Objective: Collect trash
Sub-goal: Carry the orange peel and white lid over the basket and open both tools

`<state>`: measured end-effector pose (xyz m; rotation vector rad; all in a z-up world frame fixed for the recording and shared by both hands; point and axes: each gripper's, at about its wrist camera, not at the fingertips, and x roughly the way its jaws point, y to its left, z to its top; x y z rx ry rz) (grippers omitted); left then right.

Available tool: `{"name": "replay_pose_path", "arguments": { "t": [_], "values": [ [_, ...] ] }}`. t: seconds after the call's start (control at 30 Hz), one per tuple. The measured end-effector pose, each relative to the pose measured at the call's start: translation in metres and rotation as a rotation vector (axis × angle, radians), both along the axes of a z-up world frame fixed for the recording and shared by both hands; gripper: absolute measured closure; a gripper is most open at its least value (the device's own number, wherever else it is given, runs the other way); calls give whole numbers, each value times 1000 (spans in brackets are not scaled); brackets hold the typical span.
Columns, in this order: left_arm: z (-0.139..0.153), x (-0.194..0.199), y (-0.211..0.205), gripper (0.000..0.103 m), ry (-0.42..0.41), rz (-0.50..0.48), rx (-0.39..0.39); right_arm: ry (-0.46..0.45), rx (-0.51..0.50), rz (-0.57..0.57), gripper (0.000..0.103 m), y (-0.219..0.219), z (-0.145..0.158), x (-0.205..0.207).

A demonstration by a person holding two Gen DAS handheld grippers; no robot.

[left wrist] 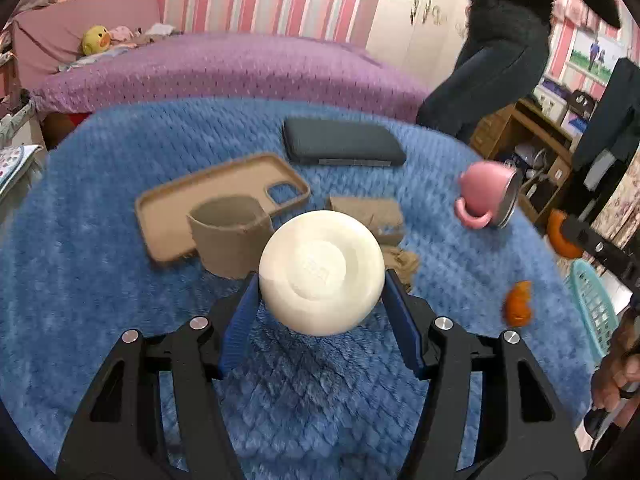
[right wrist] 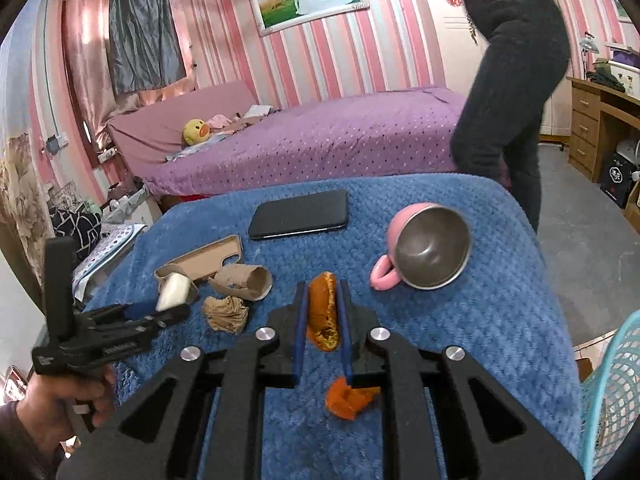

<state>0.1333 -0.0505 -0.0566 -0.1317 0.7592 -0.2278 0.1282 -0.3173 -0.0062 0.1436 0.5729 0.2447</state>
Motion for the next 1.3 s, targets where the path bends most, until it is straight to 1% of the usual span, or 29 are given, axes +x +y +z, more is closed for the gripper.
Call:
{"name": "replay_pose_path", "arguments": {
  "t": [0.13,0.2,0.37,0.5,0.7,0.87,1.03,1.07,1.3],
  "values": [
    [22,-21,3,43,-63,13,0,-10,-23,-31,88,-11,5,-12],
    [30,-29,0,43,-83,10,-3,-7,-53,-64,88,-18,7,-21],
    [41,-43,-29,43,-102,-39,-11,30,-111,-147,88,-45,5,-42],
    [45,-48,-73,43,-106,-105,0,29,-151,-217,88,-75,5,-58],
    [52,-59,-146,43,-125,-215,16,5,-133,-305,88,-131,14,-83],
    [55,-66,-203,43,-126,-289,-5,-4,-125,-389,88,-175,19,-101],
    [56,-74,-269,43,-122,-377,-24,5,-125,-468,88,-217,15,-115],
    [57,-77,-288,43,-123,-401,-26,12,-127,-484,88,-227,13,-118],
    [56,-91,-365,43,-119,-509,-33,35,-112,-554,88,-269,4,-129]
  ]
}}
